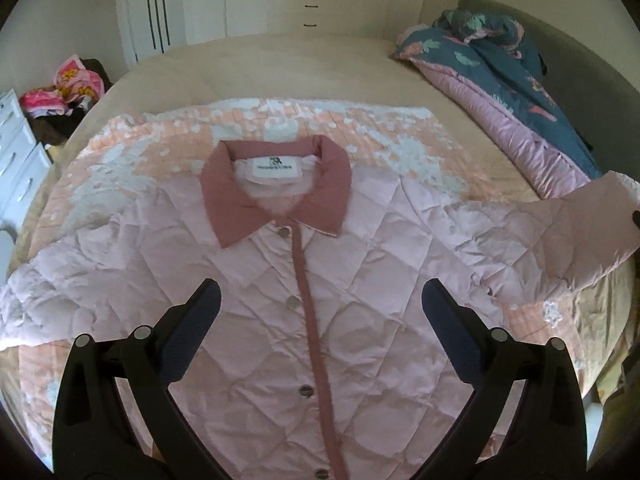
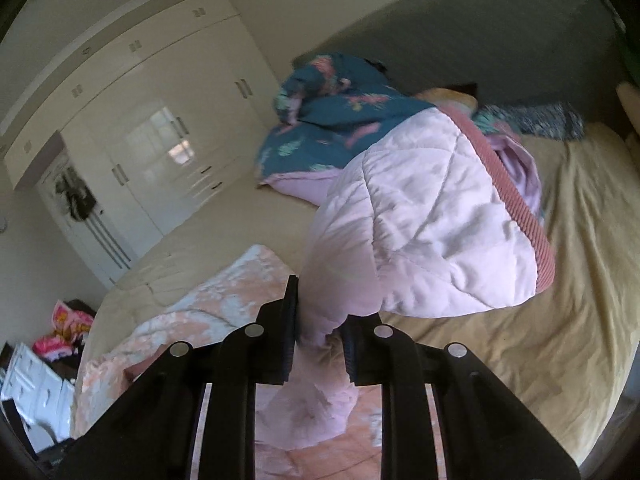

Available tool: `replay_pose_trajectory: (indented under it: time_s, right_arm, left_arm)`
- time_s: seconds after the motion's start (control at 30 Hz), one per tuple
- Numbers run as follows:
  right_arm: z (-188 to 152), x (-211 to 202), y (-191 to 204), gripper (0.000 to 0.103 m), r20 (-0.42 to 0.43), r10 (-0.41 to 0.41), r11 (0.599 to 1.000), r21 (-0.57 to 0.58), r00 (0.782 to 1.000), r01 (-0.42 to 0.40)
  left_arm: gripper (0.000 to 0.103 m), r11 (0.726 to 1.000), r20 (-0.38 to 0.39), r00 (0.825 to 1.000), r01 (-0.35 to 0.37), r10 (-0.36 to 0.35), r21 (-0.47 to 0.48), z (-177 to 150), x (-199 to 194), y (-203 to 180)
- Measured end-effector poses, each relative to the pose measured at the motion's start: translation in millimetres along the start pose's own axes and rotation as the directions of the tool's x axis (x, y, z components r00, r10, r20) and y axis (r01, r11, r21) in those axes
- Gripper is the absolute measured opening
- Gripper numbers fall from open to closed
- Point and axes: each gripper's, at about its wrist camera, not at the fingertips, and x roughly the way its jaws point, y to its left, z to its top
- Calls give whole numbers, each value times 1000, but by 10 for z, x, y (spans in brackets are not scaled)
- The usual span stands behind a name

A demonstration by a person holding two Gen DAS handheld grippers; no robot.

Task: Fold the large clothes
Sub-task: 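Close the right tool on the sleeve cuff, then lift the sleeve with the right tool and fold it across the jacket front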

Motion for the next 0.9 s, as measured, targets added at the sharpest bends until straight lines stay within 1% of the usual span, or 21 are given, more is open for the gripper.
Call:
replay_pose_trajectory:
  time_s: [0.23,0.4,0.57,0.8,0.9]
  right_arm:
    - [25,-166,537,18,20,61,994,-91,998,-59]
    - [25,-214,861,18,24,94,985,-146,995,-90]
    - [-80,-294,1171,18,18,124,975,-191,992,-118]
    - [-234,-357,1649,18,1,173,950,-264,985,-167]
    - [-323,-389,1859,18,-10,194,939,-288,981,-189]
  left_arm:
    - [94,1000,28,999,-20,20,-16,42,-196,270]
    - [94,999,44,999,-8,10,-49,26,-304,495]
    - [94,998,48,999,18,-15,-55,-22,-374,632]
    - [94,995,74,997,2,5,-97,-4,-499,942]
    - [94,994,77,997,-16,25,-109,-6,-534,1072]
